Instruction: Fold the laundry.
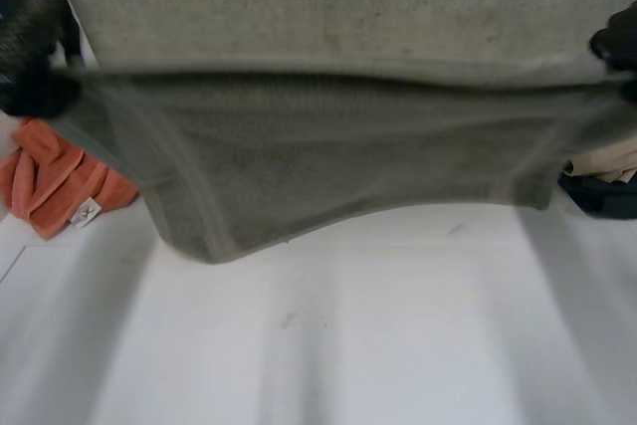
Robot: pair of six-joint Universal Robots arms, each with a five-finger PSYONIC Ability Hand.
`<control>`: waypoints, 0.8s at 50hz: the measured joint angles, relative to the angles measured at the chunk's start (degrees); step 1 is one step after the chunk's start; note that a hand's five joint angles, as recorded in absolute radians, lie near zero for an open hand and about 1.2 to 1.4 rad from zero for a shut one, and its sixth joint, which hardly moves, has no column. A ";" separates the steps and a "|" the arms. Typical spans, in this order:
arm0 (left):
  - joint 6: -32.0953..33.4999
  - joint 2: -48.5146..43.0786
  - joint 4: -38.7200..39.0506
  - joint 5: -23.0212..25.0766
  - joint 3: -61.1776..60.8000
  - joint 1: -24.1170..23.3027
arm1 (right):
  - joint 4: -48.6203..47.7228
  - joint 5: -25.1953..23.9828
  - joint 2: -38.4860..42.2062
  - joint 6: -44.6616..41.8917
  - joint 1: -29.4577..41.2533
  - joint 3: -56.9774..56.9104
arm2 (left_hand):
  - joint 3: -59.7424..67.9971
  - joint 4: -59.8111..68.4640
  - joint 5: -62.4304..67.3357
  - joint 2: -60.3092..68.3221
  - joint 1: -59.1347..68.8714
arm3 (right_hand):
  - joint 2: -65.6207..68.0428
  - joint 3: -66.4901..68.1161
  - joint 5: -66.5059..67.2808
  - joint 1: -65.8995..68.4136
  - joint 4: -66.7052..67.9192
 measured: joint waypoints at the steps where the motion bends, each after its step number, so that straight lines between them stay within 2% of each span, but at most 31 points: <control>1: 0.03 0.42 -0.58 0.11 0.61 0.15 | 1.02 -0.30 -0.67 -0.09 -0.29 -0.06 | 0.00 0.00 0.00 0.00 0.00 | 0.00 0.00 0.00 0.00 -0.01; 5: 1.10 0.09 -4.68 0.96 3.44 0.74 | 10.06 -4.40 -4.35 -1.95 -2.14 1.16 | 0.00 0.00 0.00 0.00 0.00 | 0.00 0.00 0.36 0.00 0.00; 8: 2.95 -3.29 -6.59 1.35 3.65 0.38 | 12.47 -6.50 -4.37 -3.31 -2.49 3.10 | 0.00 0.00 0.01 0.00 0.00 | 0.00 0.00 0.60 0.00 0.00; 15: 11.24 -19.03 -6.77 0.32 5.04 -2.50 | 7.38 -6.37 1.33 -2.60 -1.28 6.29 | 0.00 0.00 0.17 0.00 0.00 | 0.00 0.01 0.60 0.00 0.00; 21: 15.22 -31.61 1.13 -3.09 17.10 -3.61 | -3.81 -1.88 8.91 2.73 1.26 1.93 | 0.05 0.01 0.16 0.04 0.00 | 0.00 0.08 0.60 0.00 0.00; 22: 15.40 -33.23 3.27 -3.75 20.26 -3.73 | -10.43 1.21 12.25 6.00 2.72 -2.05 | 0.05 0.01 0.17 0.04 0.00 | 0.00 0.08 0.60 0.00 0.00; 25: 14.56 -35.48 11.56 -5.11 28.89 -4.04 | -21.86 6.00 15.18 11.11 4.31 -8.12 | 0.05 0.02 0.16 0.05 0.00 | 0.00 0.08 0.61 0.00 0.00; 26: 14.40 -35.52 12.38 -5.19 29.49 -4.07 | -22.93 6.36 15.30 11.57 4.40 -8.54 | 0.05 0.02 0.16 0.05 0.00 | 0.00 0.08 0.61 0.00 0.00; 29: 11.78 -34.45 23.62 -6.00 34.28 -4.61 | -38.09 9.44 15.00 18.01 4.95 -11.17 | 0.05 0.02 0.16 0.05 0.00 | 0.00 0.08 0.60 0.00 0.00; 30: 11.41 -34.20 25.02 -6.09 34.52 -4.69 | -40.07 9.62 14.80 18.84 4.96 -11.13 | 0.05 0.02 0.16 0.05 0.00 | 0.00 0.08 0.60 0.00 0.00; 32: 9.43 -32.53 31.94 -6.52 34.17 -5.14 | -51.00 9.83 13.24 23.35 4.79 -9.36 | 0.05 0.02 0.17 0.05 0.00 | 0.00 0.08 0.62 0.00 0.00; 34: 8.51 -31.48 34.86 -6.70 33.07 -5.36 | -56.40 9.45 12.14 25.47 4.61 -7.45 | 0.05 0.02 0.17 0.05 0.00 | 0.00 0.08 0.65 0.00 0.00; 40: 6.91 -28.21 37.46 -6.23 21.98 -5.08 | -62.72 5.57 9.50 28.28 3.67 2.64 | 0.05 0.02 0.29 0.05 0.00 | 0.00 0.09 1.38 0.00 0.00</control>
